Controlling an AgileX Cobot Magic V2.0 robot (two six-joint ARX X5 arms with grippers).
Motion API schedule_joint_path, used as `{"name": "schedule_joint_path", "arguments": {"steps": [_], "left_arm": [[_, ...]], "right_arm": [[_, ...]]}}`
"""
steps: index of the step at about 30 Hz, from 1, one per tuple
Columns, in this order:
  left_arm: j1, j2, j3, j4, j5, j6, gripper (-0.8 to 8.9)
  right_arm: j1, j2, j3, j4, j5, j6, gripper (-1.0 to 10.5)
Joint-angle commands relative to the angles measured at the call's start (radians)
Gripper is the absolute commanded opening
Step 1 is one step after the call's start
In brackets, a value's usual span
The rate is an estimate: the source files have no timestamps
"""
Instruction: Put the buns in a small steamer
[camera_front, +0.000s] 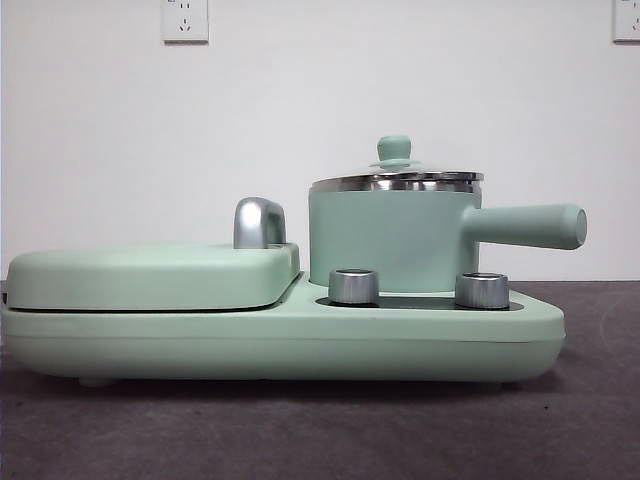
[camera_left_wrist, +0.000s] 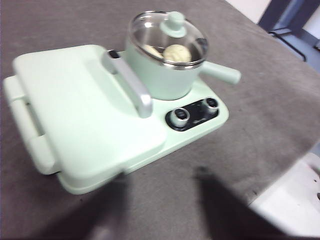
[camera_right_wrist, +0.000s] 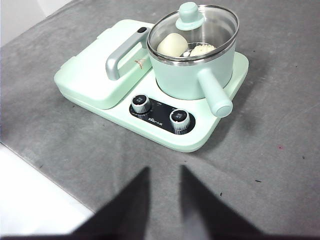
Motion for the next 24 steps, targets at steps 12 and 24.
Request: {"name": "schedule_joint_path", "arguments": {"steps": [12, 24], "left_arm": [[-0.008, 0.0, 0.008, 0.011, -0.005, -0.019, 0.37], [0.293, -0.178, -0.297, 0.346, -0.003, 0.064, 0.37]], "right_arm": [[0.005, 0.003, 0.007, 0.01, 0.001, 0.0, 0.2], [0.005, 0.003, 0.008, 0.01, 0.001, 0.0, 0.2]]}}
